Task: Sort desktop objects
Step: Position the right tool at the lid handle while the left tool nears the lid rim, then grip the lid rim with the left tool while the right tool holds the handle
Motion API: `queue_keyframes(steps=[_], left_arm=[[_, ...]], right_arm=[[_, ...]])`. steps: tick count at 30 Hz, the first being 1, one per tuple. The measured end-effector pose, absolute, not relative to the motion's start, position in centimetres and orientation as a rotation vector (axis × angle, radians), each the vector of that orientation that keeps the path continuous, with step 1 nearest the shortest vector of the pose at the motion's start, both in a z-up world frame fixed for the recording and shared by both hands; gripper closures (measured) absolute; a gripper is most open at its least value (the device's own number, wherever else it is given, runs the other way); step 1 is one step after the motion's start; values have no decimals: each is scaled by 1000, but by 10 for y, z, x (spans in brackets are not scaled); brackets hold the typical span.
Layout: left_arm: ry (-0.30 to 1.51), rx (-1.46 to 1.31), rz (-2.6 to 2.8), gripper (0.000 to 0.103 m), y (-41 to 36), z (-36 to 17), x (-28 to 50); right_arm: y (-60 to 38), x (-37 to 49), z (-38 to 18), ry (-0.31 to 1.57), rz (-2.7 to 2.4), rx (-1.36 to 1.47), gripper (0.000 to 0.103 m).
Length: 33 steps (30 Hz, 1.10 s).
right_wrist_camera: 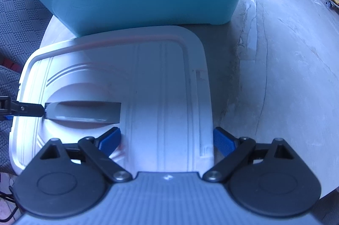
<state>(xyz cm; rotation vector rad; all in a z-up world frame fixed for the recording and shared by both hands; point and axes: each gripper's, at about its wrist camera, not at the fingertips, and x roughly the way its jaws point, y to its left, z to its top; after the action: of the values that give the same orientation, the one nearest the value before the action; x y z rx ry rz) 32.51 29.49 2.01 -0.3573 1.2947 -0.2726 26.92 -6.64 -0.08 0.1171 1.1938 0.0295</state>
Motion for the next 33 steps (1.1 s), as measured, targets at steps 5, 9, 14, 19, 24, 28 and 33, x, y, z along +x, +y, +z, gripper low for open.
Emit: queue_keyframes(steps=[5, 9, 14, 19, 24, 28, 33], left_arm=[[1288, -452, -295, 7, 308, 5, 321], [1274, -496, -322, 10, 321, -2, 314], [1265, -508, -337, 10, 336, -4, 308], [1256, -543, -362, 10, 346, -11, 308], [1237, -601, -401, 10, 357, -23, 308], [1219, -649, -437, 9, 363, -32, 306], [1204, -692, -475, 10, 367, -42, 308]], right_arm=[[-70, 270, 2, 1190, 37, 101, 9], [-84, 274, 6, 1182, 27, 128, 9], [-96, 279, 5, 1205, 41, 149, 9], [-90, 281, 1, 1238, 116, 188, 9], [-82, 284, -1, 1252, 150, 200, 9], [-84, 284, -1, 1263, 150, 209, 9], [-86, 285, 1, 1265, 145, 217, 9]])
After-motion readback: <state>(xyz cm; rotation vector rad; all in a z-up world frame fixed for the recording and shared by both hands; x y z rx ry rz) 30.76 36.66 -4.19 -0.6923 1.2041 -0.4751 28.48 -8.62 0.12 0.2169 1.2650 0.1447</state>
